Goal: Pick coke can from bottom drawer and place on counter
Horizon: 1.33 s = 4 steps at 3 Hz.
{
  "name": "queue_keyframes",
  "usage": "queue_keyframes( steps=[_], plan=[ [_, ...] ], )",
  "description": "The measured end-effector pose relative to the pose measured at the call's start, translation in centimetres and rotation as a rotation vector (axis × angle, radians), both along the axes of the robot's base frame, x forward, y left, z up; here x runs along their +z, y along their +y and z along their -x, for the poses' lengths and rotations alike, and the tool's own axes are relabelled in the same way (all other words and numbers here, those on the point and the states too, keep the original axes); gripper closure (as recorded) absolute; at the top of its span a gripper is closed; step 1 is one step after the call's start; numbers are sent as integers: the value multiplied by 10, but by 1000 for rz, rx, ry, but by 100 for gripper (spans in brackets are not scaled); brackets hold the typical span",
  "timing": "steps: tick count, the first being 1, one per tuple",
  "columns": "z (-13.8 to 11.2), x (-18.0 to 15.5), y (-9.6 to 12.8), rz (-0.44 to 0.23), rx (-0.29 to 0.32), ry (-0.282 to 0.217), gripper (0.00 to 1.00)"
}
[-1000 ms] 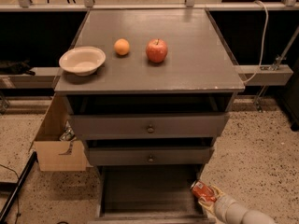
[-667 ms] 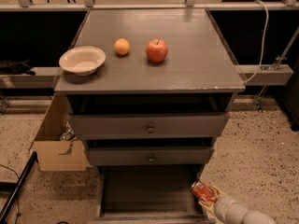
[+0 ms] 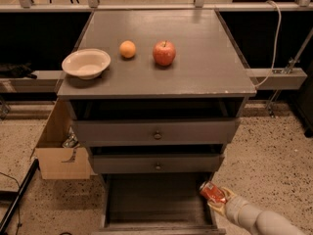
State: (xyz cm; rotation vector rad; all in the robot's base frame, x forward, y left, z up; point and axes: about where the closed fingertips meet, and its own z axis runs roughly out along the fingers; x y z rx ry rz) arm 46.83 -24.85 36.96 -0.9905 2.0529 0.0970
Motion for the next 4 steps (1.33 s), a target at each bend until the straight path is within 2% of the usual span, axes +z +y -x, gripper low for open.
queue_keyframes(
  steps=[1,2,3,4],
  plan=[
    [6,80,13,34,79,-165,100],
    [23,137,12,48,98,-296,100],
    [36,150,-14,53,31,-319,100],
    [37,148,-14,53,31,-315,100]
  ],
)
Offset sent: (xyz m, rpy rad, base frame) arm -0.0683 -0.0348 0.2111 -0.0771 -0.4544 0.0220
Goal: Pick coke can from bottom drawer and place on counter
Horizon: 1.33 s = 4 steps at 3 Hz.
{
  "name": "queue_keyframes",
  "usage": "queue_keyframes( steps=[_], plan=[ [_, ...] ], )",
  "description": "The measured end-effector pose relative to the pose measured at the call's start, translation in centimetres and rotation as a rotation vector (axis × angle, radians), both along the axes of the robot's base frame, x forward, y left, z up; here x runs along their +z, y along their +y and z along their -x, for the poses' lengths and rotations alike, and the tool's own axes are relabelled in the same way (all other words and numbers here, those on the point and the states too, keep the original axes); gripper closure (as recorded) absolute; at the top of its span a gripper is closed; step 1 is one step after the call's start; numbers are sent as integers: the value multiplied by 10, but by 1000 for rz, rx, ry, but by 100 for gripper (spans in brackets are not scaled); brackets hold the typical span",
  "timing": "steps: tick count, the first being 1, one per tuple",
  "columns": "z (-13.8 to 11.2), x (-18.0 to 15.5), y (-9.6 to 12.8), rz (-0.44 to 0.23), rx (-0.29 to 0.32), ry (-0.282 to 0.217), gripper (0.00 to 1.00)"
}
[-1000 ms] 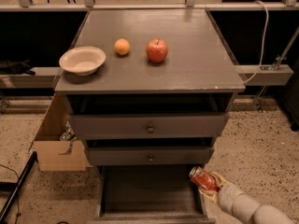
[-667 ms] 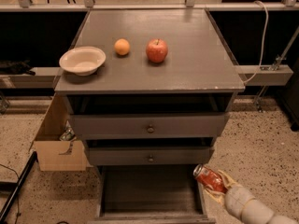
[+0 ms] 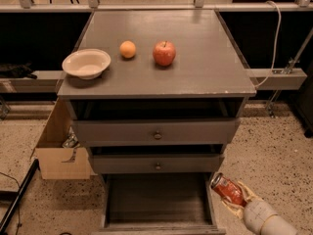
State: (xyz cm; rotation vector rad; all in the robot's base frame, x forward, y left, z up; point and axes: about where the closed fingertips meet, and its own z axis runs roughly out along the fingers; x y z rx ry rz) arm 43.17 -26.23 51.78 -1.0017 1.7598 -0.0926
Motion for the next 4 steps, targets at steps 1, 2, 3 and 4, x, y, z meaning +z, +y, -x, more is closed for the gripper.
queue_keyframes(
  steps=[1,2,3,4],
  plan=[
    [-7,24,10,5,16,-51,100],
    [-23,66,29,50,47,-127,100],
    [-36,111,44,127,73,-202,100],
    [-46,144,49,190,87,-251,100]
  ],
)
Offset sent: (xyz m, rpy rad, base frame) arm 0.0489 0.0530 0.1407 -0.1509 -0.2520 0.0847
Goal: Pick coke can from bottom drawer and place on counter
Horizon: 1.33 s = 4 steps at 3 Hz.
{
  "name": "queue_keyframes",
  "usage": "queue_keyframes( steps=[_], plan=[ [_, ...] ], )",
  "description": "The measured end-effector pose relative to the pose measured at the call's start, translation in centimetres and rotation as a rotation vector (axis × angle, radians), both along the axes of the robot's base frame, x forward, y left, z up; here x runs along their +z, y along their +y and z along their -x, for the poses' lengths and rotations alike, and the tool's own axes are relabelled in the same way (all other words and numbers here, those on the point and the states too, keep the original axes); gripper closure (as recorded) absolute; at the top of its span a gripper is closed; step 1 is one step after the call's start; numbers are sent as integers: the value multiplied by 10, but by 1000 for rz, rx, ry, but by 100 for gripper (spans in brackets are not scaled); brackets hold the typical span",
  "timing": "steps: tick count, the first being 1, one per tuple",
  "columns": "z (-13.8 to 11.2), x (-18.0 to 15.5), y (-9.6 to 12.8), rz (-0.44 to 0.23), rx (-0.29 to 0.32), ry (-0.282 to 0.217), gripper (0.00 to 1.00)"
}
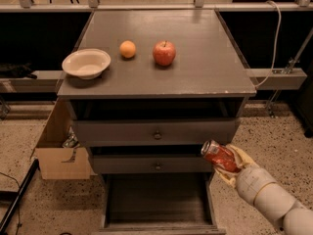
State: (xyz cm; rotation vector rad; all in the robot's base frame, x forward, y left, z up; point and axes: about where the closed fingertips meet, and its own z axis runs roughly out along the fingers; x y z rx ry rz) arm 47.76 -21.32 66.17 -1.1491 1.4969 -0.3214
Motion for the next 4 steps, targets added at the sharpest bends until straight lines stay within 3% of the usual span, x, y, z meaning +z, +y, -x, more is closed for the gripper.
queue_keyframes(
  steps=[1,2,3,4],
  plan=[
    [-8,19,0,24,2,-21,100],
    [-15,69,0,30,14,-63,100],
    [-16,79,4,30,24,-73,100],
    [-13,81,7,-16,40,-65,100]
  ],
)
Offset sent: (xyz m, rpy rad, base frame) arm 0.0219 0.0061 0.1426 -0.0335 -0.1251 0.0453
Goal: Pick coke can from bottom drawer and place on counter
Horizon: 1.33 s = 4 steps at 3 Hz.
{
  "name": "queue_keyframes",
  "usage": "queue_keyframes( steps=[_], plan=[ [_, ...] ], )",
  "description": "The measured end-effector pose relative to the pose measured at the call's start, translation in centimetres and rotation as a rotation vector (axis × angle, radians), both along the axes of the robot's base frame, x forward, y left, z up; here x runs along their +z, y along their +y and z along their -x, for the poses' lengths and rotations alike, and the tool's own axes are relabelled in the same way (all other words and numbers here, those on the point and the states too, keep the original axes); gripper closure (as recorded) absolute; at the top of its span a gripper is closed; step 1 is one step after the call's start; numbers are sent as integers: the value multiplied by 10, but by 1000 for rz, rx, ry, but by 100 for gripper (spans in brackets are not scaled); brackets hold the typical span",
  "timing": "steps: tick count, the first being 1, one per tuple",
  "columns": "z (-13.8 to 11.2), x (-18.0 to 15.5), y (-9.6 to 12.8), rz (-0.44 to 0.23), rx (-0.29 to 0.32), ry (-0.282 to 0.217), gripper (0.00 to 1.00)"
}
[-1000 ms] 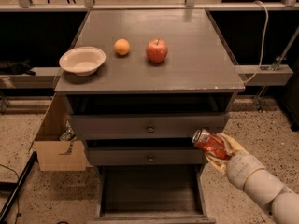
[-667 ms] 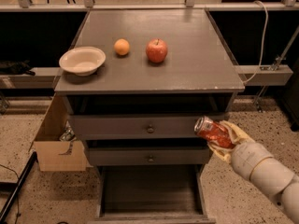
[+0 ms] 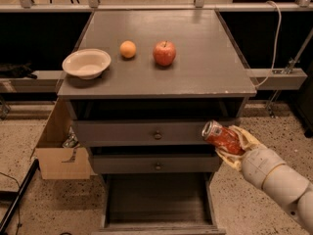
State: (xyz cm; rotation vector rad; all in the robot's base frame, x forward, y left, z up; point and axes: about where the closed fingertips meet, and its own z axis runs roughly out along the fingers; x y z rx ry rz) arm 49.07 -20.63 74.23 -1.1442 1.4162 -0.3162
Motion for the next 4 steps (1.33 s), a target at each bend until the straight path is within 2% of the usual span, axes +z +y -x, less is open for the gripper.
queue_keyframes(
  steps=[1,2,3,4],
  plan=[
    [-14,37,9,-14,34,-42,100],
    [-40,92,24,18,75,-103,100],
    [-78,150,62,76,136,-148,100],
    [-102,172,91,123,172,-157,100]
  ],
)
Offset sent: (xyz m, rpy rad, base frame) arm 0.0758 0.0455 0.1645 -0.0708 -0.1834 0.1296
